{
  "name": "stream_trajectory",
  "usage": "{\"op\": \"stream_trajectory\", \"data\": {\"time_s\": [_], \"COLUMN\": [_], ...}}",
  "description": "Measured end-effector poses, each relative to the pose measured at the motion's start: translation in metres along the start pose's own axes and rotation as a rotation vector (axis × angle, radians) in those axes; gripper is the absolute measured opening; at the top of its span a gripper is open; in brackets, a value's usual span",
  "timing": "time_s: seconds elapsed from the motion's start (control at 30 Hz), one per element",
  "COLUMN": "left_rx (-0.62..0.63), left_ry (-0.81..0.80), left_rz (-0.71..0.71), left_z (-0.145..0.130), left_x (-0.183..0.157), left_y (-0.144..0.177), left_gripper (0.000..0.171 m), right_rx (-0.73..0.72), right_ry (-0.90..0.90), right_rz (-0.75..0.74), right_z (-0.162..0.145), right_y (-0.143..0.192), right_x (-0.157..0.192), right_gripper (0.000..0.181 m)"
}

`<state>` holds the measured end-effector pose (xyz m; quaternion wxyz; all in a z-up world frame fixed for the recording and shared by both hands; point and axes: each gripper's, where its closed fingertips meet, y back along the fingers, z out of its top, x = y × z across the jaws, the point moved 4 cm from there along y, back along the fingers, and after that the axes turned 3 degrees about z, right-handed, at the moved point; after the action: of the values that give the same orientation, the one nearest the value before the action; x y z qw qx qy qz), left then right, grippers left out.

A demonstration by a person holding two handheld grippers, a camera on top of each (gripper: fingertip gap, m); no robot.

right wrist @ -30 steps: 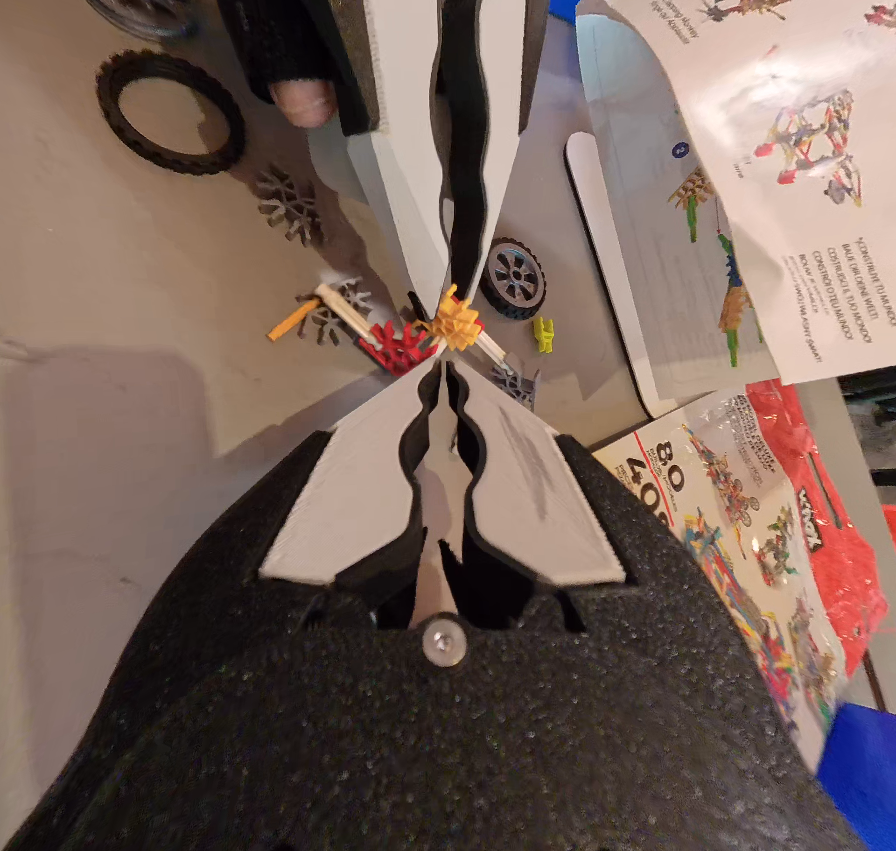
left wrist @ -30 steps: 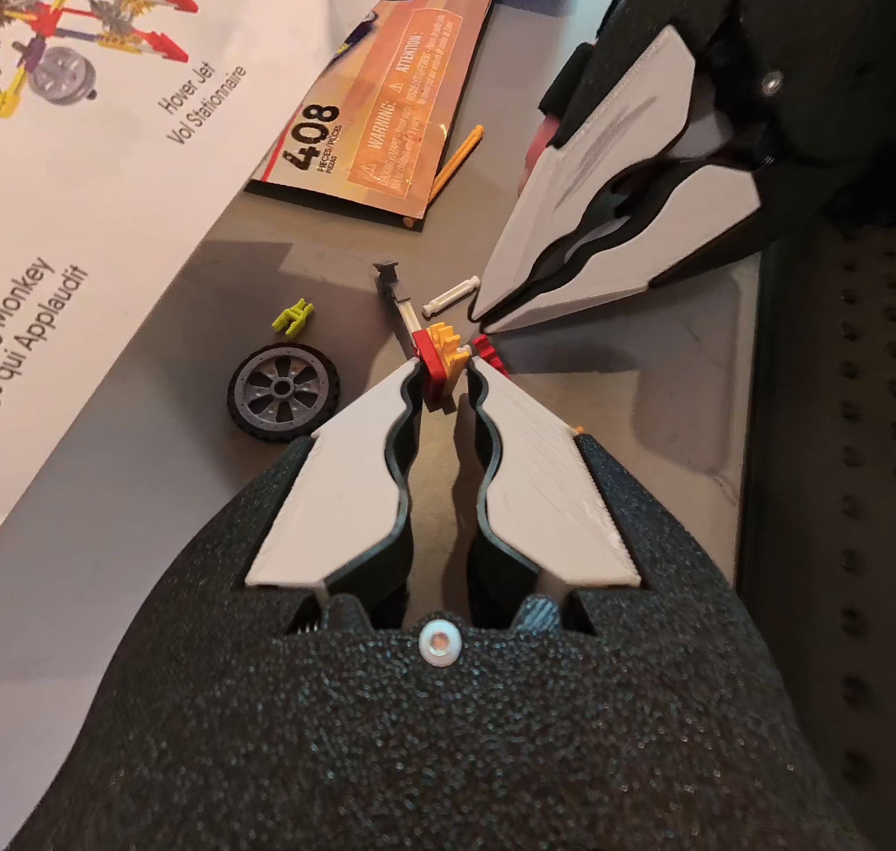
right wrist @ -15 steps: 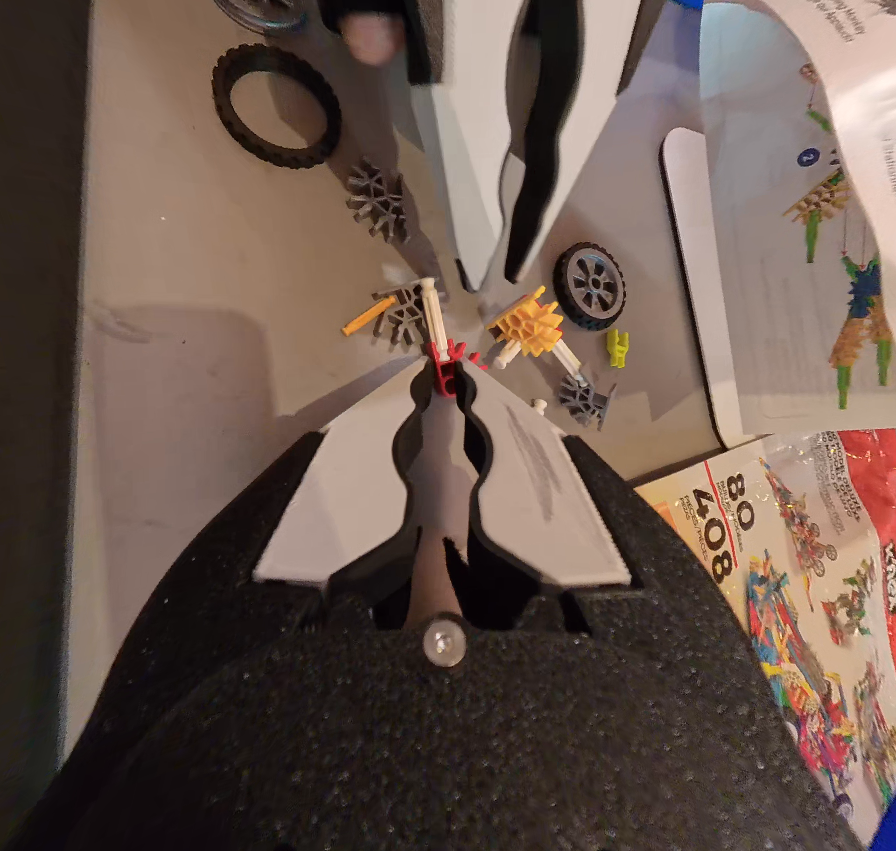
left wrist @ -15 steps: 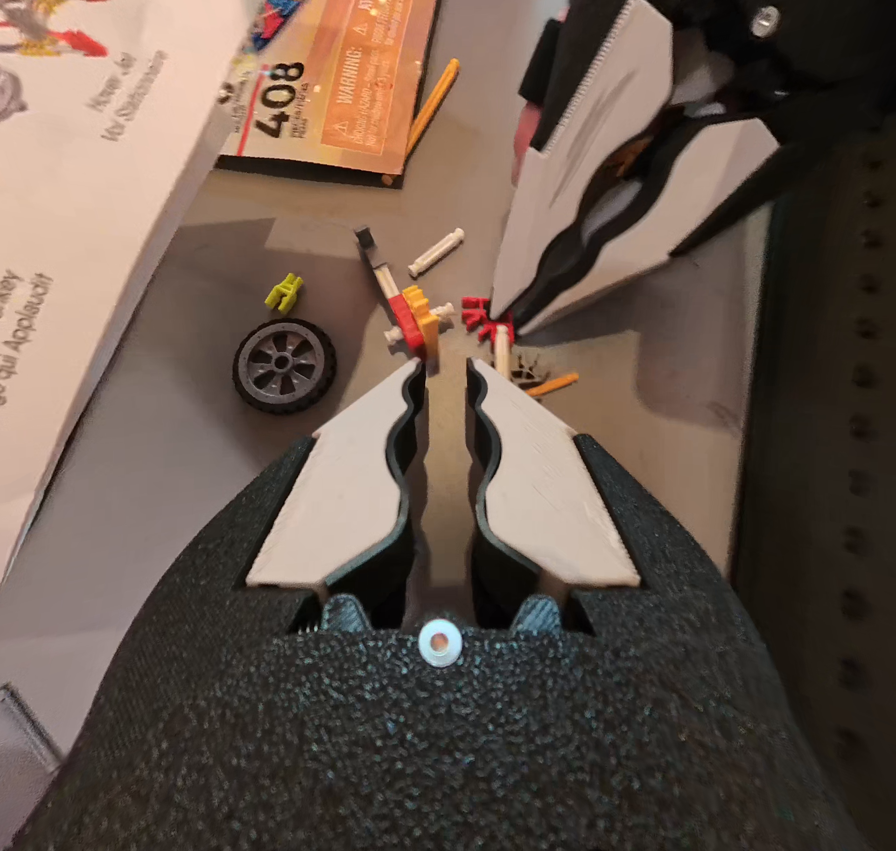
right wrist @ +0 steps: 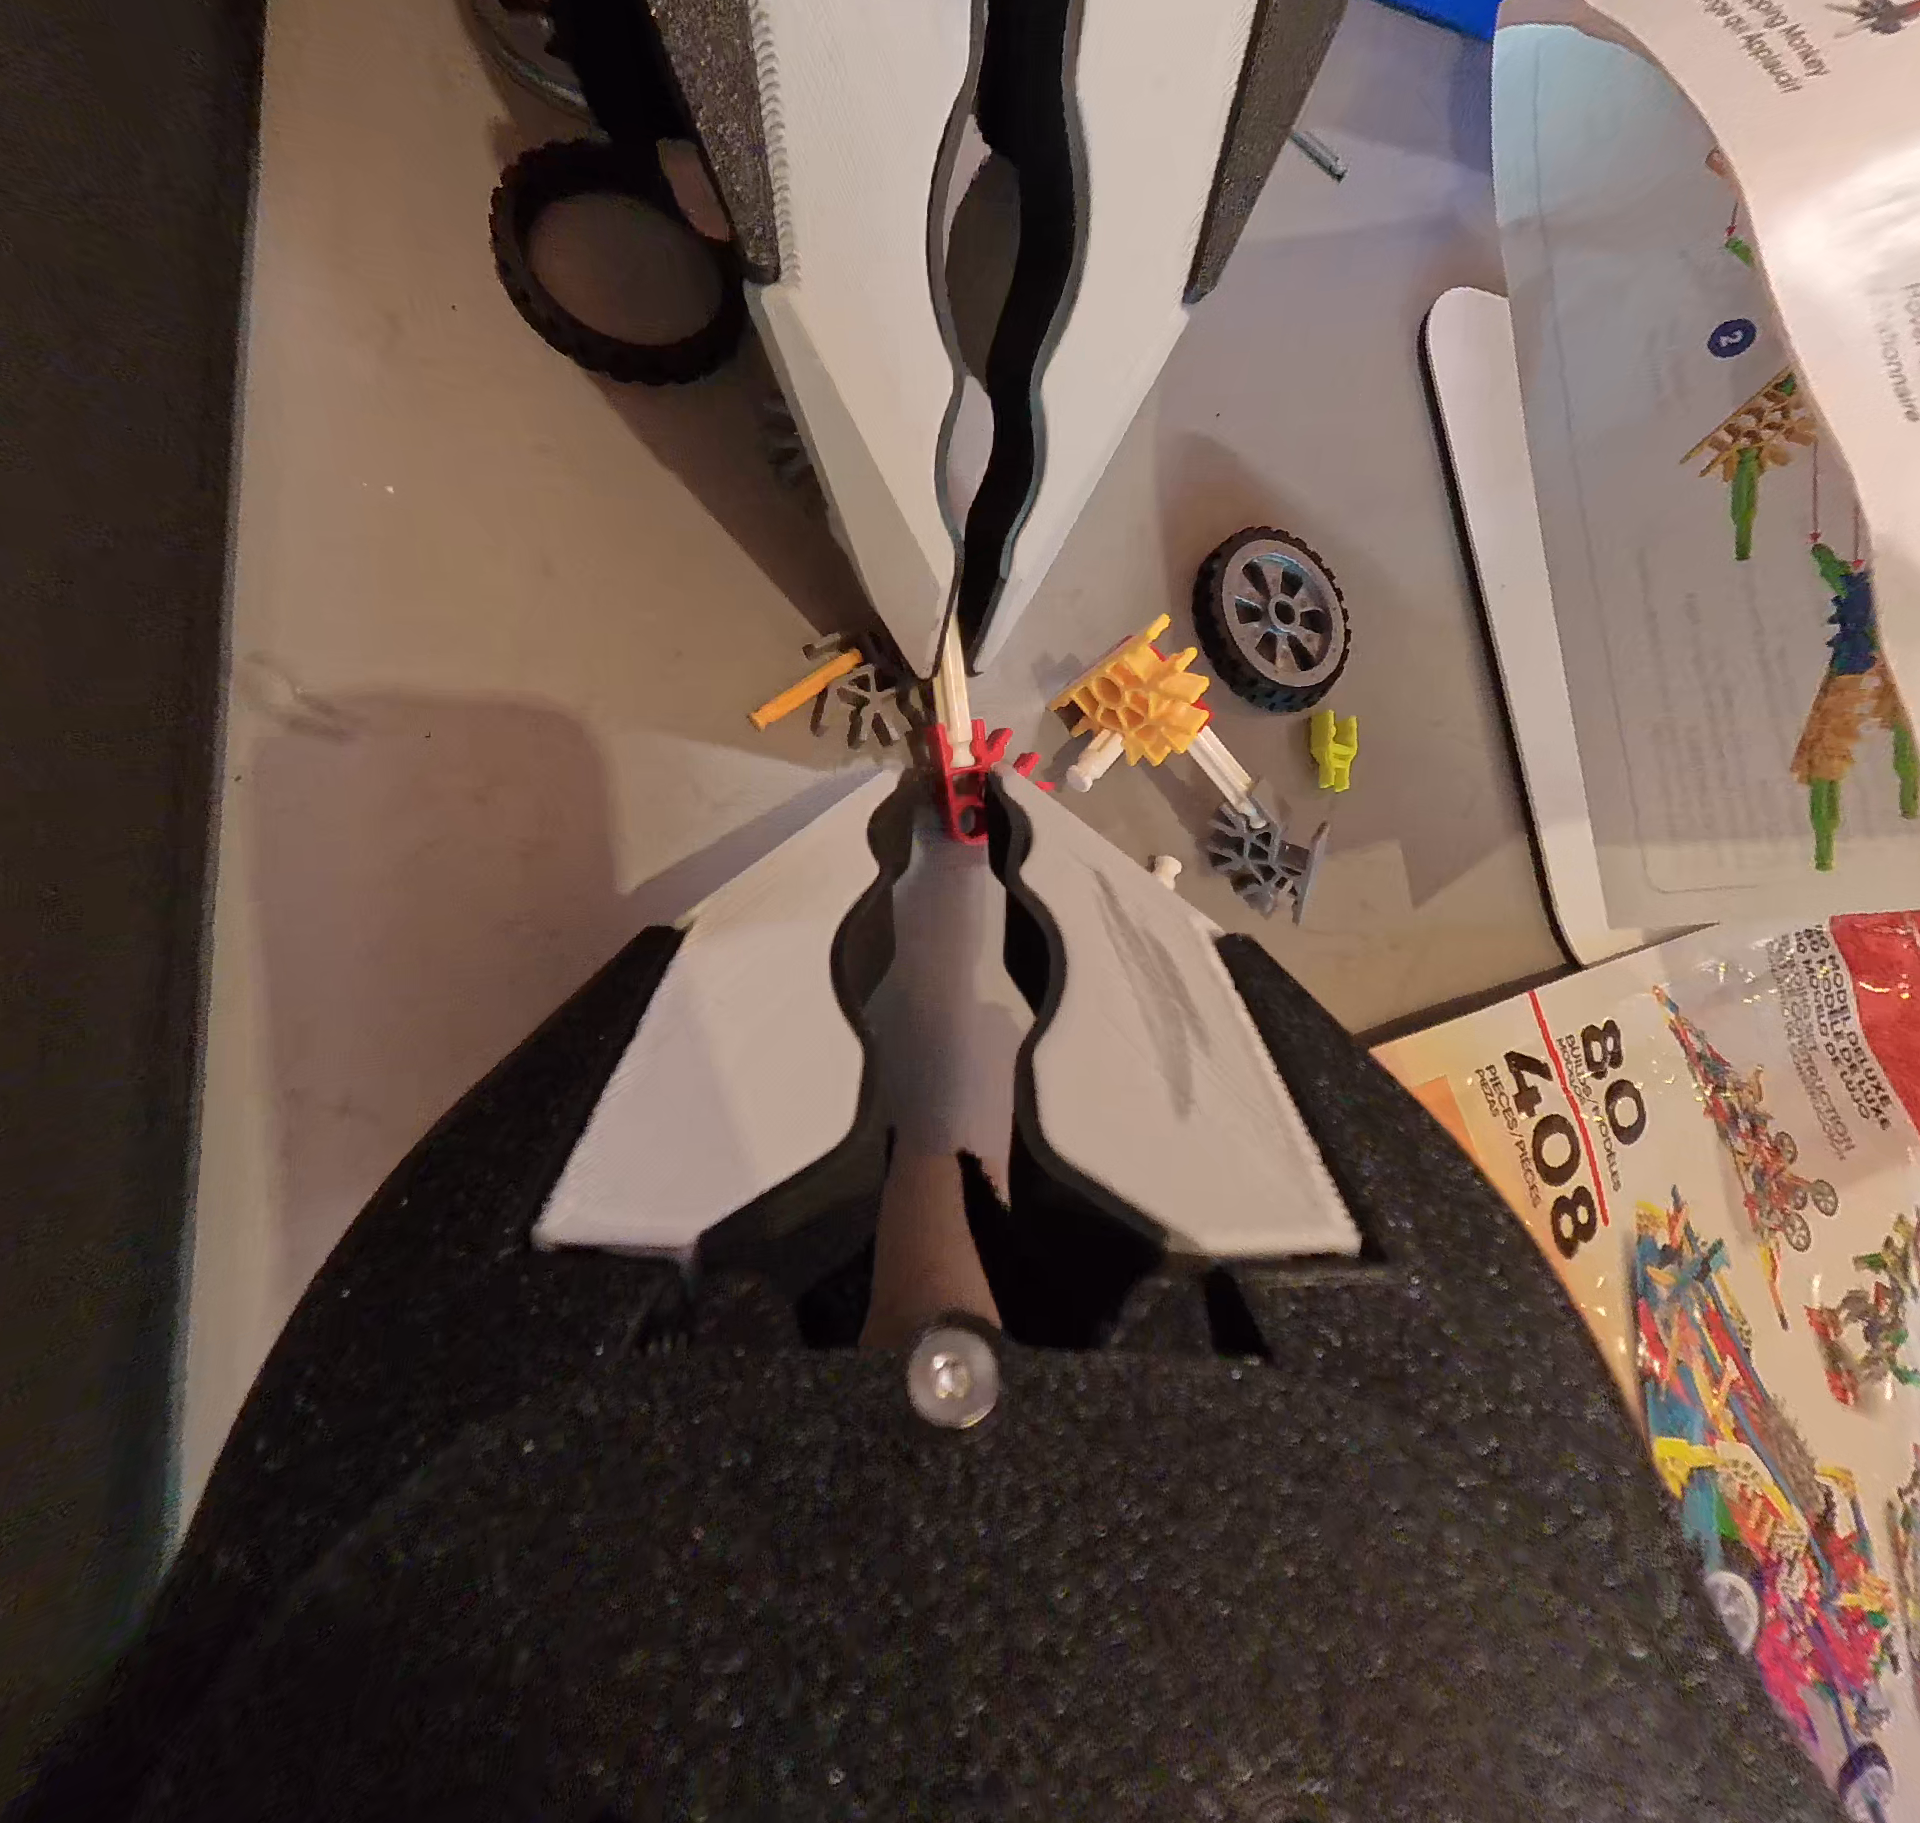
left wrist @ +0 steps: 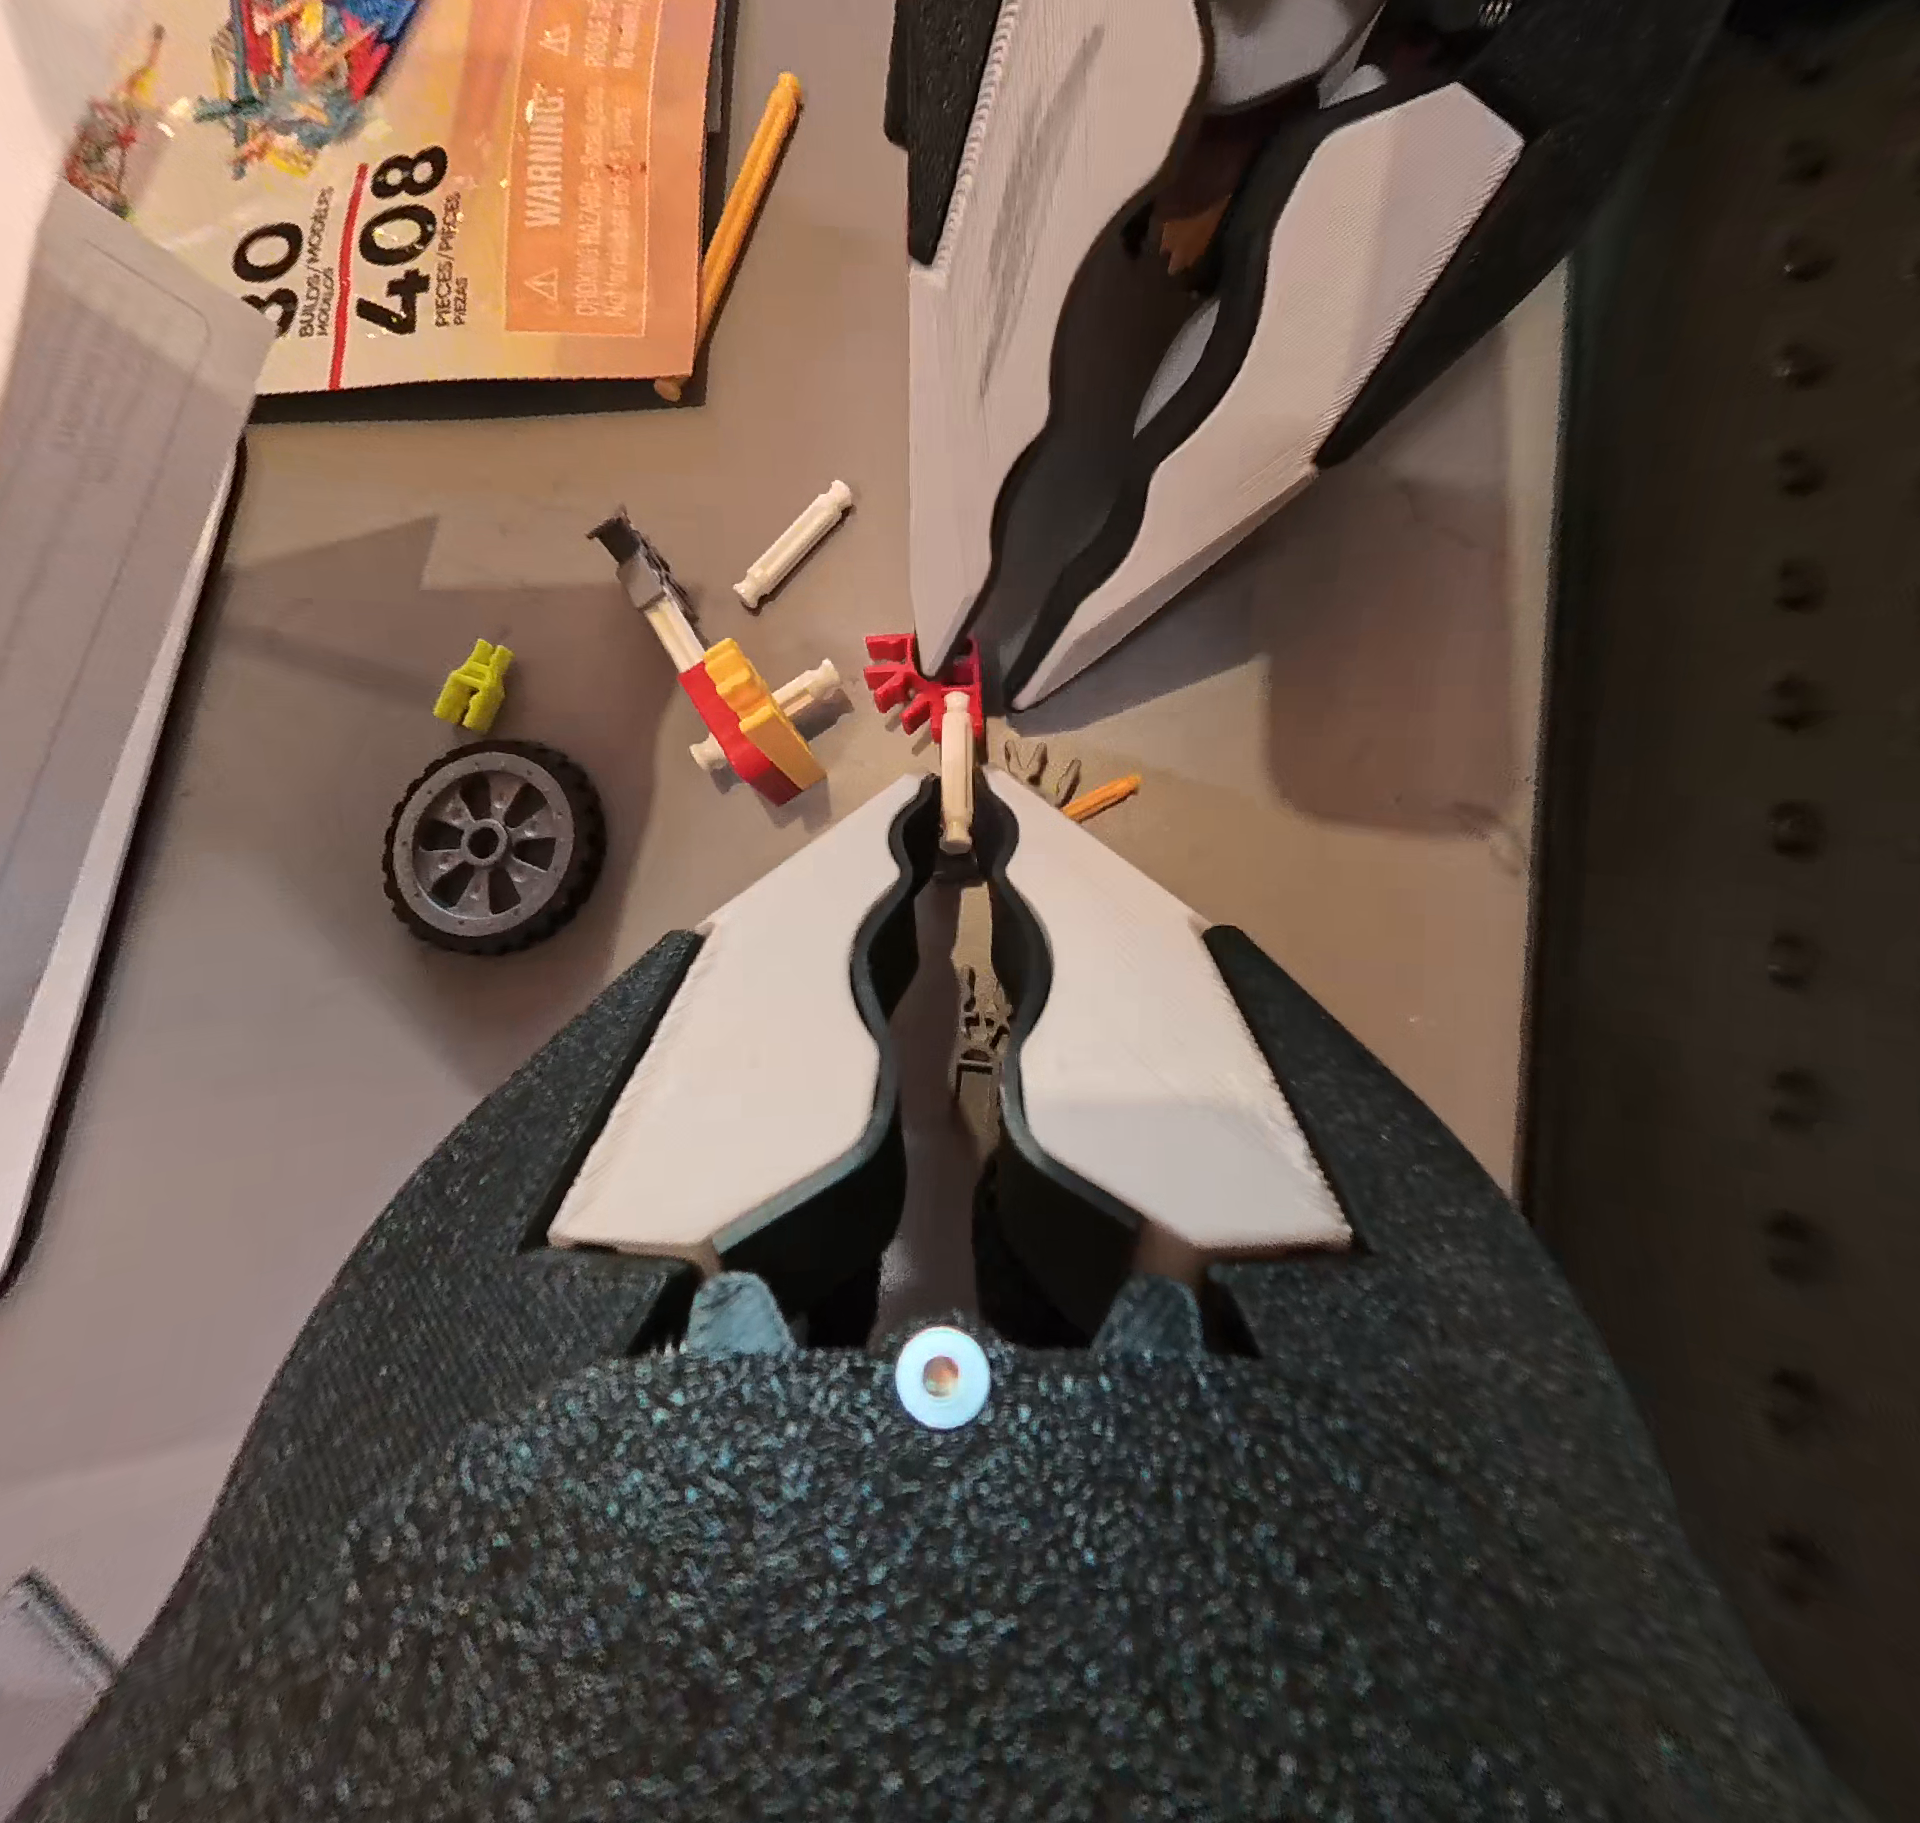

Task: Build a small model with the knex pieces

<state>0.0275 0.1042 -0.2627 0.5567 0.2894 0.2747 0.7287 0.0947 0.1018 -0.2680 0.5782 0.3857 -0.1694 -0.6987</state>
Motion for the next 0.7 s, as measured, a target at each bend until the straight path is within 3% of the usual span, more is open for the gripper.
{"op": "stream_trajectory", "data": {"time_s": [0.3, 0.7], "left_rx": [-0.157, -0.286], "left_ry": [0.147, 0.245], "left_rz": [-0.120, -0.137], "left_z": [0.025, 0.044], "left_x": [0.004, 0.019], "left_y": [0.020, 0.028], "left_gripper": [0.005, 0.005], "right_rx": [-0.022, -0.144], "right_ry": [0.100, -0.056], "right_rz": [-0.074, -0.076], "right_z": [0.011, 0.014], "right_y": [0.013, 0.029], "right_x": [-0.002, -0.018], "right_gripper": [0.008, 0.006]}}
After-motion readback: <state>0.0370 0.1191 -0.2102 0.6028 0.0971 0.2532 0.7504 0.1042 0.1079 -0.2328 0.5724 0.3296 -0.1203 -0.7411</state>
